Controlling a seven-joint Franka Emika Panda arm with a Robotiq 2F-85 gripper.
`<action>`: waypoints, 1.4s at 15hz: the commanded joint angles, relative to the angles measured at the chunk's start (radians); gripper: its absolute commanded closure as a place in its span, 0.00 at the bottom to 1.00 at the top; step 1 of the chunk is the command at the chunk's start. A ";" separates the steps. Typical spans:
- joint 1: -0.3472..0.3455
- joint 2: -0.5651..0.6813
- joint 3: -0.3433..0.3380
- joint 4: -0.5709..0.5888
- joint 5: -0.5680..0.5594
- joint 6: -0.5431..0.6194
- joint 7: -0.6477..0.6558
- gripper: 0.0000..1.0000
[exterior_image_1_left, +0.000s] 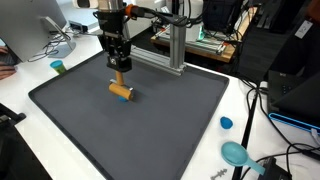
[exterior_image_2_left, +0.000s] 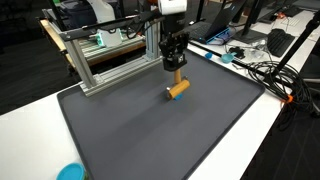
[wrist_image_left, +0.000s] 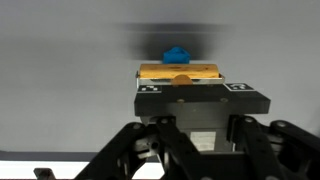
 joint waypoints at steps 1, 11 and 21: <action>-0.019 0.054 0.000 0.015 0.019 0.026 -0.012 0.78; -0.014 0.009 0.000 -0.052 0.041 0.149 0.012 0.78; 0.005 -0.129 0.051 -0.170 0.042 0.097 -0.051 0.78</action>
